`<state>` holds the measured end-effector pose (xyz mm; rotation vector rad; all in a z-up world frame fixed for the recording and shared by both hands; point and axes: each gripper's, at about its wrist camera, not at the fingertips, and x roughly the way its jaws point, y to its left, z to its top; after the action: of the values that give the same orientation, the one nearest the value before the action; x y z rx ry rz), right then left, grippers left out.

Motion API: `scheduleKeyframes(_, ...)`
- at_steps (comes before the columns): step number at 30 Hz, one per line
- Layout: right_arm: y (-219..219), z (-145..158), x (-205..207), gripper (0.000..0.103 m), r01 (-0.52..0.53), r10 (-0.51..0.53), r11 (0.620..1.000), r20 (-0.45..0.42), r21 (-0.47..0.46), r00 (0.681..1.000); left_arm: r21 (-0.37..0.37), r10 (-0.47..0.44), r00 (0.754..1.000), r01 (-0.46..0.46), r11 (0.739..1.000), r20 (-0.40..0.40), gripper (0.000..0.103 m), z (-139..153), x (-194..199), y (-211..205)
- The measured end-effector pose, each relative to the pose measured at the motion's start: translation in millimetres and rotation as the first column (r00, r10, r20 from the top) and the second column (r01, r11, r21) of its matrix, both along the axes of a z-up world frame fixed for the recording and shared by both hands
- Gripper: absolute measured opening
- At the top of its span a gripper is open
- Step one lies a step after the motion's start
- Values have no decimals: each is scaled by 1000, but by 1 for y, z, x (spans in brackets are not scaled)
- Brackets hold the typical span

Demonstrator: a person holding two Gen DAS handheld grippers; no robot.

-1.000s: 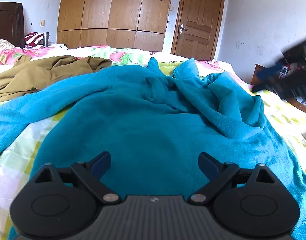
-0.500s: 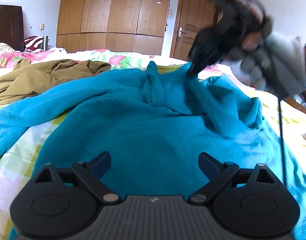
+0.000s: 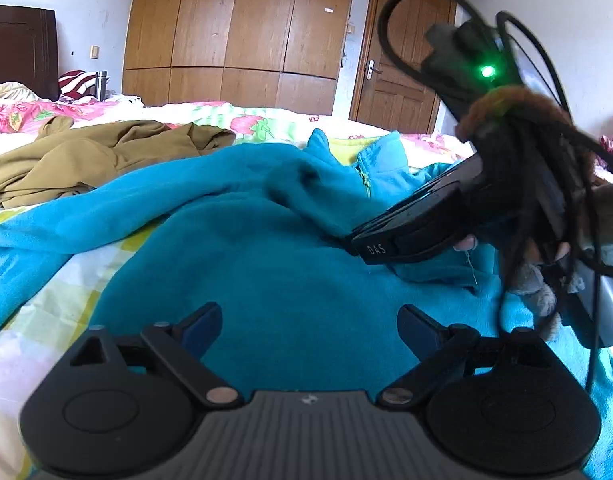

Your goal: Fold small clothes

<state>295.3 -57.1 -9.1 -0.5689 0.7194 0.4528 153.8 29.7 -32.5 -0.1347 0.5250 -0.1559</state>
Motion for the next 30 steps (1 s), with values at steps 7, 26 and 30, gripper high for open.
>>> scheduleKeyframes(7, 8, 15, -2, 16, -70, 70, 997, 13, -13, 997, 0, 0, 1000, 0, 1000, -1, 103, 0, -1, 1)
scheduleKeyframes(26, 2, 14, 137, 21, 588, -412, 688, -438, 425, 799, 25, 19, 1000, -19, 1000, 10, 103, -2, 1, 0)
scheduleKeyframes(30, 24, 13, 127, 5, 495, -401, 797, -310, 345, 862, 5, 18, 1000, -18, 1000, 1, 103, -2, 2, 4)
